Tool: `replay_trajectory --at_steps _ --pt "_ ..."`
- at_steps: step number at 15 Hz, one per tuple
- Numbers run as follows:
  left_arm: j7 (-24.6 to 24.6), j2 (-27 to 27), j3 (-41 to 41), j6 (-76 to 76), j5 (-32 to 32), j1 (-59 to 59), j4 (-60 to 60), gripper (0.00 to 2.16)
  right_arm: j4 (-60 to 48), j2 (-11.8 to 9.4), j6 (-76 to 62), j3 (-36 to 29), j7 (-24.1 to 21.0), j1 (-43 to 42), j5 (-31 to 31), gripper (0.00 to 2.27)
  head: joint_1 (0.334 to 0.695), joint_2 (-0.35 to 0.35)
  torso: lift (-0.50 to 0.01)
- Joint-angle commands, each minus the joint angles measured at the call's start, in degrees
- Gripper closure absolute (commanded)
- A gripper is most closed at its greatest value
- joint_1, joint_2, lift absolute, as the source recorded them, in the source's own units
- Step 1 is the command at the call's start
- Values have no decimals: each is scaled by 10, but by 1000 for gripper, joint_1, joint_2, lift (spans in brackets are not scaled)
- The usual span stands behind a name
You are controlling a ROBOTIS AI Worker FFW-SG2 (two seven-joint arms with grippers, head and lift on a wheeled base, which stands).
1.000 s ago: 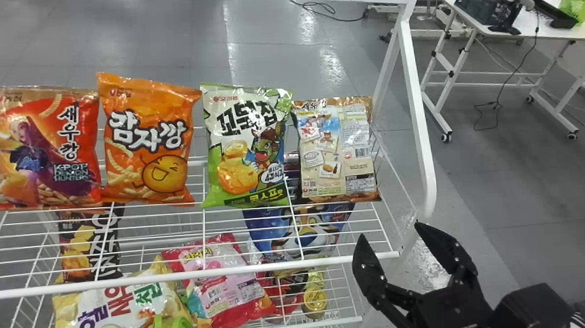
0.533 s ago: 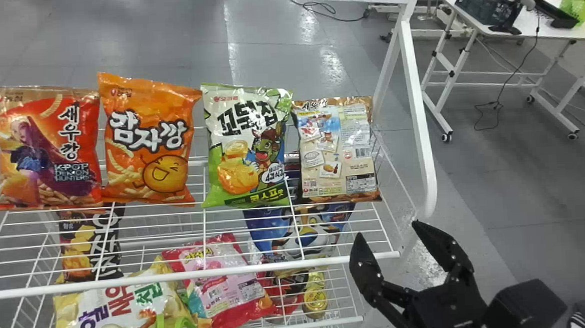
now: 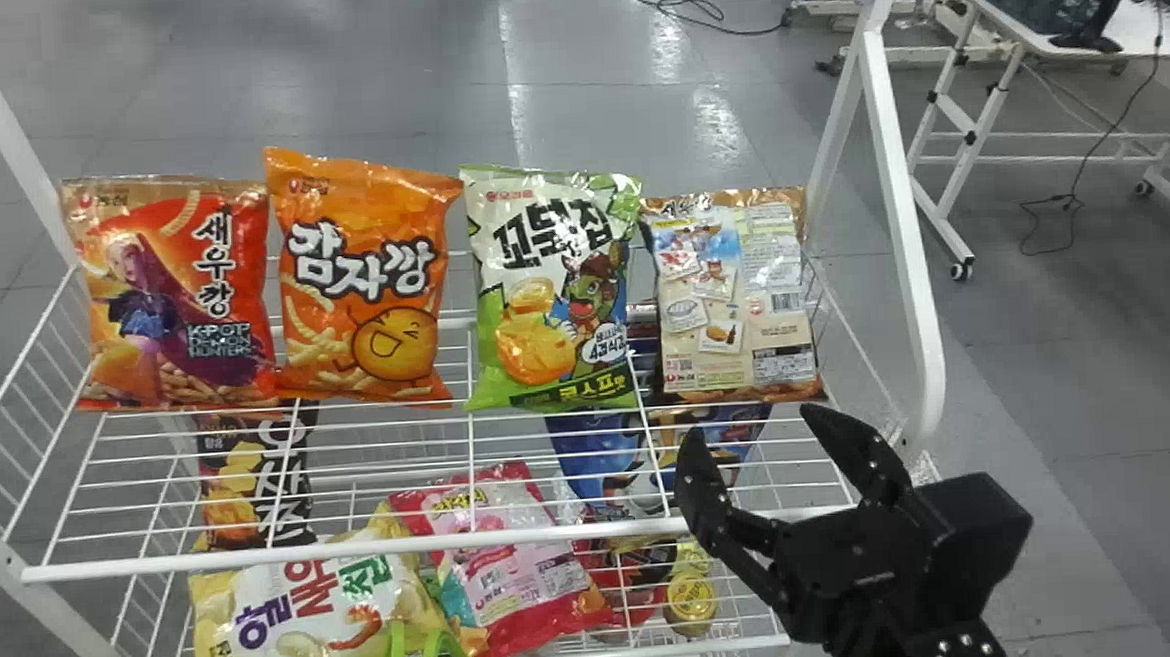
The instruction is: Hold basket handle with left hand then pick spicy shrimp crackers with right hand and place into basket
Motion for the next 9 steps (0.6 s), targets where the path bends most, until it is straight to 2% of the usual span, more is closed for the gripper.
replay_trajectory --at_steps 1,5,9 --pt "-1 5 0 1 1 0 2 1899 27 13 25 3 0 -41 8 147 695 -95 -37" --pt "0 7 -1 1 1 0 2 1899 71 18 43 -4 3 -90 5 147 695 -85 -37" --pt "1 6 -3 1 -2 -1 2 1899 106 22 50 -17 7 -126 -9 147 695 -105 -37"
